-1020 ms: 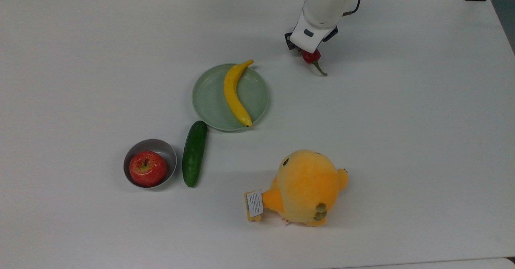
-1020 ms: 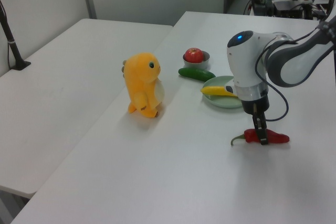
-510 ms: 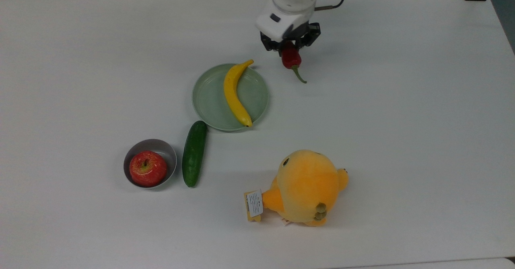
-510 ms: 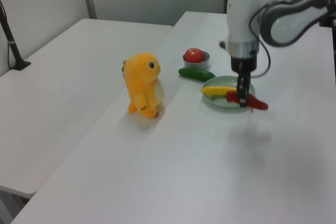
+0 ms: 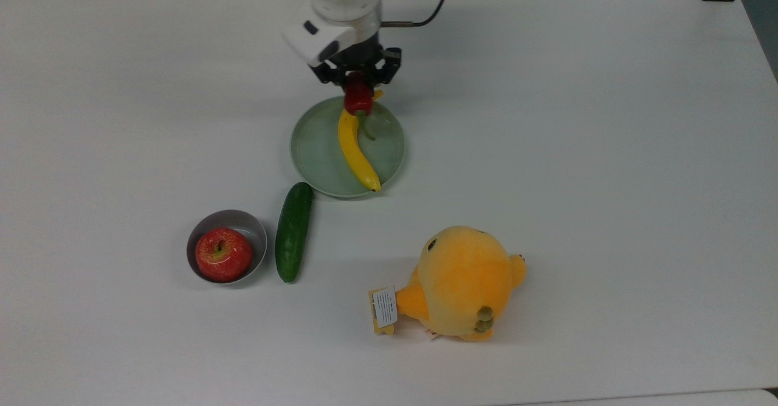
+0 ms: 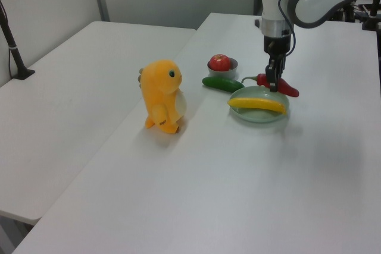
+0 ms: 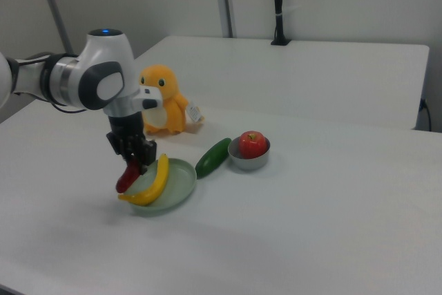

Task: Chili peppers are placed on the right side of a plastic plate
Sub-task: 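Lift the pepper and carry it toward the green plate's edge, then lower the pepper onto the table beside the plate and open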

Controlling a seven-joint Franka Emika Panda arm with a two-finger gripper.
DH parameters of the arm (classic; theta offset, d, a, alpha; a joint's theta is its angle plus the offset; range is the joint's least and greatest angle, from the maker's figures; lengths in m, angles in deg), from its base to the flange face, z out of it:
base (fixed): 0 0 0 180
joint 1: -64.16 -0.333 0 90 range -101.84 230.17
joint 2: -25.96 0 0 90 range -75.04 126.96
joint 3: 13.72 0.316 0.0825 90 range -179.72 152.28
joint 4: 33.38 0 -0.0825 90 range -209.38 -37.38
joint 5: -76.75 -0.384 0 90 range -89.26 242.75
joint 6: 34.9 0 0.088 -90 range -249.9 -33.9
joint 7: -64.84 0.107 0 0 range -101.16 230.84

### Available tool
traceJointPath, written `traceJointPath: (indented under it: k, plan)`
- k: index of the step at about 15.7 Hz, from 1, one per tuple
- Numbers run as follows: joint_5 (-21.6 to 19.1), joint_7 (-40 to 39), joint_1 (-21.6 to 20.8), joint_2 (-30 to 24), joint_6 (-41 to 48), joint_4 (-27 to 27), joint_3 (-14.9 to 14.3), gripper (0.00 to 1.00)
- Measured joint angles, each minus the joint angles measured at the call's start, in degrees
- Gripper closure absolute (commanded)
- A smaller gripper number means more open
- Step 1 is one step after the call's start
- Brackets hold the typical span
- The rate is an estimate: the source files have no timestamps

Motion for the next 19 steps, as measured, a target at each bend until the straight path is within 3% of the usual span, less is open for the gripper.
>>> traceJointPath:
  k: [7,15,16,18,19]
  plan:
    - [0.01,-7.8,3.88,1.01,-7.07,-0.06,-7.44,0.91]
    - [2.56,-12.11,5.43,7.2,-12.4,-0.24,-8.87,0.88]
    - [2.56,-12.15,5.43,7.96,-13.88,-0.23,-8.87,0.85]
    - [2.56,-12.16,5.43,8.82,-15.26,-0.16,-8.88,0.68]
    - [2.56,-12.17,5.43,8.96,-15.35,-0.13,-8.88,0.4]
